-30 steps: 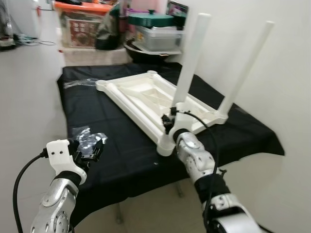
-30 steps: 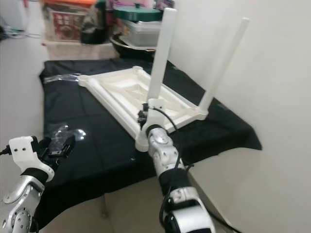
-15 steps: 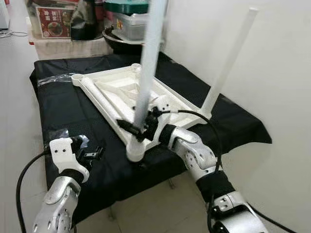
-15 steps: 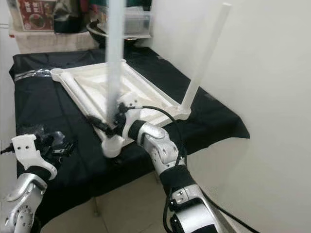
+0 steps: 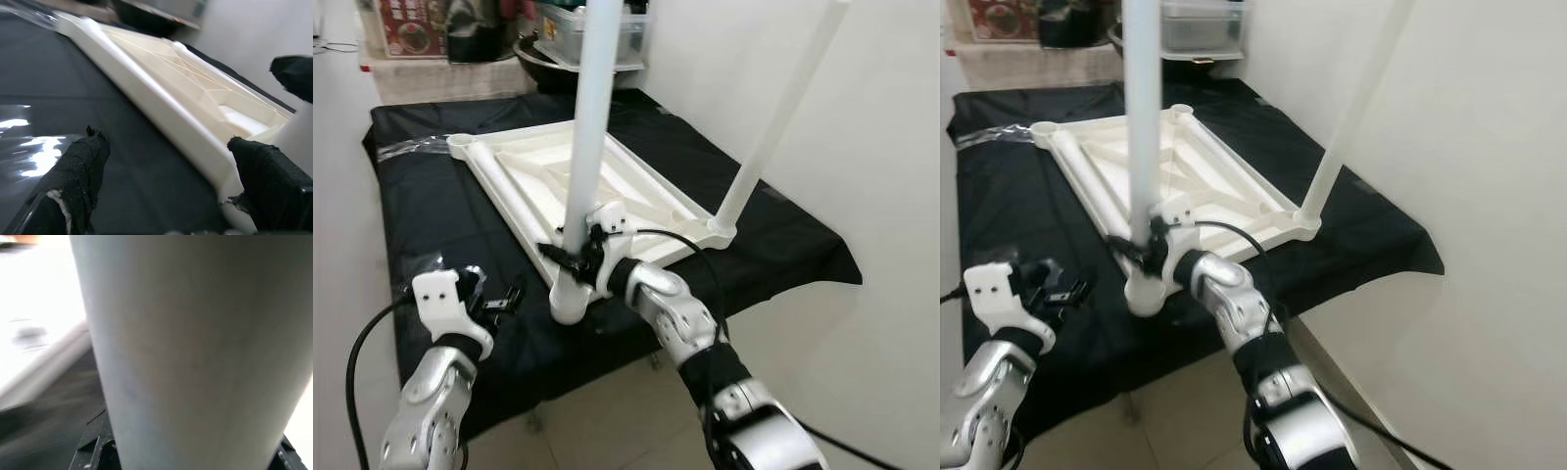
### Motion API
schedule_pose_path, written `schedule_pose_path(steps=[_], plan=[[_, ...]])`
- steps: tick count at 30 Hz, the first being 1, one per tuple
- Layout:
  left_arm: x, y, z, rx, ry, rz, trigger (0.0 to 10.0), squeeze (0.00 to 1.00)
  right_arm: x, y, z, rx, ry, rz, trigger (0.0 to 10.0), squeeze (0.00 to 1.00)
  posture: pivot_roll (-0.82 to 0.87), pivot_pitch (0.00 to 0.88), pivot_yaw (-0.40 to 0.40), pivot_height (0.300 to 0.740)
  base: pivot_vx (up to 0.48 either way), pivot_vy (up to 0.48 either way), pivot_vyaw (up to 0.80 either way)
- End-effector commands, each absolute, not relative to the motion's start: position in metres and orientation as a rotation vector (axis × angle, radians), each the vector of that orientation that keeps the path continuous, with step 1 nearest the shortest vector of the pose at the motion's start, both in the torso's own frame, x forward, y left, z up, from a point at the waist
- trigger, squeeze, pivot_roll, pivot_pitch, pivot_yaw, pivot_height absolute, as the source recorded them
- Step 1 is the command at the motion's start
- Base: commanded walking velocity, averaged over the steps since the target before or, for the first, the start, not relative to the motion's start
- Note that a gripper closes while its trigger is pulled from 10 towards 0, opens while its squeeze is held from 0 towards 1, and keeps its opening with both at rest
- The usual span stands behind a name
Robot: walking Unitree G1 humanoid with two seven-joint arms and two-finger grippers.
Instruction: Building children table
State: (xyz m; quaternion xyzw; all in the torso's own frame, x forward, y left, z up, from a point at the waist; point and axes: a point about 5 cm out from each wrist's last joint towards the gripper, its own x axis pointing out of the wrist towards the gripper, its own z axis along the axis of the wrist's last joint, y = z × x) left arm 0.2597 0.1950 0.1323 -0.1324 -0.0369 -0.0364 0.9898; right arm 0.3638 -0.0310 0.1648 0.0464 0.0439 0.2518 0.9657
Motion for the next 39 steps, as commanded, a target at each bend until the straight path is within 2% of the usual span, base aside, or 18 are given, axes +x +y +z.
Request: schedule_pose_path(steps=[1, 3, 4, 5, 6, 9, 10, 13, 14, 18, 19, 24, 25, 26, 27, 29, 34, 39], plan=[[0.258, 0.196, 0.131, -0.273, -0.069, -0.068, 10.0, 0.0, 0.365, -0.068, 0.14, -0.015, 0.214, 0.238, 0.0, 0.0, 0.17, 0.0, -0.154, 0.74, 0.0, 0.0, 0.0], [0.258, 0.196, 0.131, -0.271, -0.068, -0.069, 10.0, 0.0, 0.359, -0.061, 0.143, -0.034, 0.193, 0.278, 1.2, 0.0, 0.16, 0.0, -0.151, 0.74, 0.0, 0.0, 0.0], [0.258, 0.196, 0.131, -0.27, -0.068, -0.07, 10.0, 0.0, 0.354, -0.053, 0.146, -0.034, 0.176, 0.322, 6.2, 0.0, 0.16, 0.0, -0.15, 0.74, 0.0, 0.0, 0.0], [0.258, 0.196, 0.131, -0.27, -0.068, -0.07, 10.0, 0.0, 0.354, -0.053, 0.146, -0.034, 0.176, 0.322, 6.2, 0.0, 0.16, 0.0, -0.15, 0.74, 0.0, 0.0, 0.0], [0.258, 0.196, 0.131, -0.269, -0.067, -0.071, 10.0, 0.0, 0.349, -0.045, 0.151, -0.043, 0.151, 0.387, 10.0, 0.0, 0.16, 0.0, -0.149, 0.74, 0.0, 0.0, 0.0], [0.258, 0.196, 0.131, -0.268, -0.066, -0.071, 10.0, 0.0, 0.346, -0.038, 0.155, -0.018, 0.117, 0.438, 10.0, 0.0, 0.16, 0.0, -0.147, 0.74, 0.0, 0.0, 0.0], [0.258, 0.196, 0.131, -0.267, -0.066, -0.071, 10.0, 0.0, 0.345, -0.032, 0.162, 0.034, 0.08, 0.502, 10.0, 1.0, 0.16, 0.0, -0.149, 0.74, 0.0, 0.0, 0.0], [0.258, 0.197, 0.131, -0.266, -0.066, -0.069, 10.0, 0.0, 0.344, -0.022, 0.176, 0.125, 0.016, 0.665, 10.0, 1.0, 0.17, 0.0, -0.152, 0.74, 0.0, 0.0, 0.0], [0.258, 0.197, 0.131, -0.266, -0.066, -0.068, 10.0, 0.0, 0.343, -0.016, 0.186, 0.137, -0.02, 0.77, 10.0, 0.29, 0.17, 0.0, -0.153, 0.74, 0.0, 0.0, 0.0], [0.258, 0.197, 0.13, -0.266, -0.066, -0.067, 10.0, 0.0, 0.341, -0.011, 0.195, 0.133, -0.053, 0.867, 10.0, 0.29, 0.17, 0.0, -0.153, 0.74, 0.0, 0.0, 0.0], [0.258, 0.197, 0.131, -0.266, -0.067, -0.066, 10.0, 0.0, 0.333, -0.011, 0.202, 0.122, -0.095, 1.016, 10.0, 0.0, 0.17, 0.0, -0.158, 0.74, 0.0, 0.0, 0.0], [0.258, 0.197, 0.131, -0.268, -0.069, -0.066, 10.0, 0.0, 0.317, -0.01, 0.205, 0.086, -0.133, 1.268, 10.0, 0.0, 0.18, 0.0, -0.161, 0.74, 0.0, 0.0, 0.0], [0.258, 0.197, 0.131, -0.269, -0.069, -0.066, 10.0, 0.0, 0.313, -0.009, 0.199, 0.068, -0.122, 1.326, 4.6, 0.0, 0.18, 0.0, -0.163, 0.74, 0.0, 0.0, 0.0], [0.258, 0.197, 0.131, -0.269, -0.069, -0.066, 10.0, 0.0, 0.313, -0.009, 0.199, 0.068, -0.122, 1.326, 4.6, 0.0, 0.18, 0.0, -0.163, 0.74, 0.0, 0.0, 0.0], [0.258, 0.196, 0.131, -0.269, -0.07, -0.066, 10.0, 0.0, 0.312, -0.007, 0.194, 0.058, -0.108, 1.338, 0.0, 0.0, 0.18, 0.0, -0.163, 0.74, 0.0, 0.0, 0.0], [0.258, 0.196, 0.131, -0.27, -0.07, -0.066, 10.0, 0.0, 0.318, -0.005, 0.188, 0.025, -0.093, 1.268, 0.0, 0.0, 0.18, 0.0, -0.164, 0.74, 0.0, 0.0, 0.0], [0.258, 0.197, 0.132, -0.271, -0.072, -0.064, 10.0, 0.0, 0.371, -0.049, 0.145, -0.044, 0.213, 0.228, 0.0, 0.0, 0.17, 0.0, -0.16, 0.74, 0.0, 0.0, 0.0], [0.258, 0.197, 0.132, -0.271, -0.073, -0.065, 10.0, 0.0, 0.359, -0.051, 0.134, -0.04, 0.242, 0.212, 0.0, 0.0, 0.18, 0.0, -0.159, 0.74, 0.0, 0.0, 0.0]])
